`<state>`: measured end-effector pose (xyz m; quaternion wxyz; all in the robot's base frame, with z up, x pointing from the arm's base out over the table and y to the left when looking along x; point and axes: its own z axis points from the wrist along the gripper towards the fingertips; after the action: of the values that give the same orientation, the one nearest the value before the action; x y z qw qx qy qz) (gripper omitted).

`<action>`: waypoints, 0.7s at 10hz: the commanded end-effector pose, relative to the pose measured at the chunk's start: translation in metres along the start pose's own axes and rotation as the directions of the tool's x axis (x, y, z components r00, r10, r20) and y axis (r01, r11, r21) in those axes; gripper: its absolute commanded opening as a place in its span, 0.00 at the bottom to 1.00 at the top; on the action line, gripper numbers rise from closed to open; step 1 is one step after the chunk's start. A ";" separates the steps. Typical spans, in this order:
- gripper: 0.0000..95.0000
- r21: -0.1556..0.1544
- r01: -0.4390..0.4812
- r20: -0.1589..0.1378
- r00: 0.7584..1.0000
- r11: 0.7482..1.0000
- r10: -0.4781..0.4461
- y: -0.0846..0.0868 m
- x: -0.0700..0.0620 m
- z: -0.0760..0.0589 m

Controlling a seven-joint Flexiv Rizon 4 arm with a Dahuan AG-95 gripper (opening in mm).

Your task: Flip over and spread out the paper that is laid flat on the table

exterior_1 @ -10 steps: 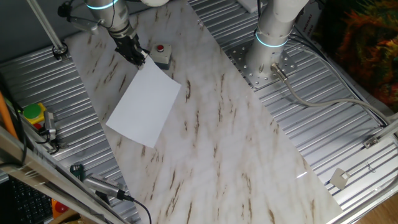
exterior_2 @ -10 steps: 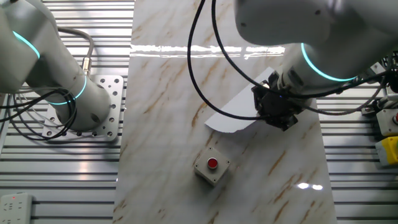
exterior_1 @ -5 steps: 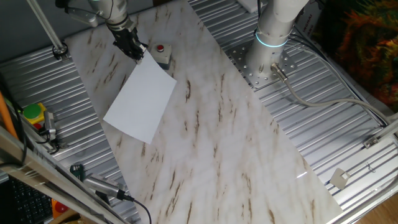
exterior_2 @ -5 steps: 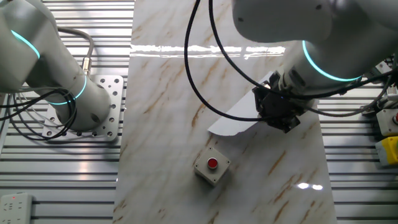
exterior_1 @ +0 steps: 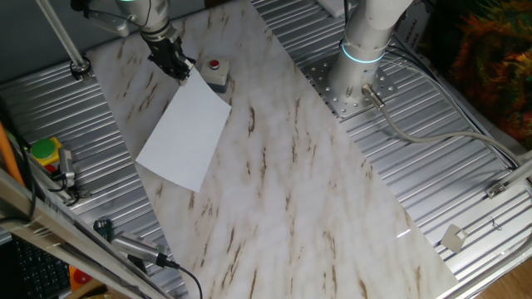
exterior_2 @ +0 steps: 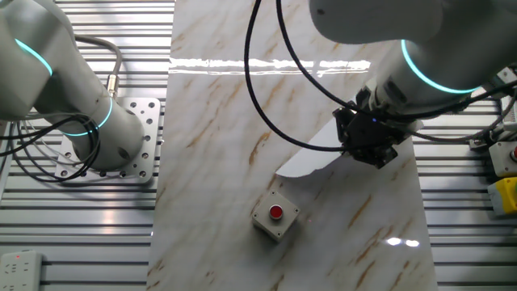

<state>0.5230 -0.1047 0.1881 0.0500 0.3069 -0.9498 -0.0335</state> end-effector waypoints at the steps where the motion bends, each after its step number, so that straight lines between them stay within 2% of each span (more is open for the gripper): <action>1: 0.00 0.002 0.003 -0.003 1.000 1.000 -0.003 -0.001 0.004 -0.005; 4: 0.00 0.003 0.005 -0.006 1.000 1.000 -0.005 -0.002 0.011 -0.010; 7: 0.00 0.005 0.009 -0.013 1.000 1.000 -0.009 -0.005 0.017 -0.021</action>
<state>0.5137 -0.1205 0.2142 0.0562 0.3118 -0.9480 -0.0291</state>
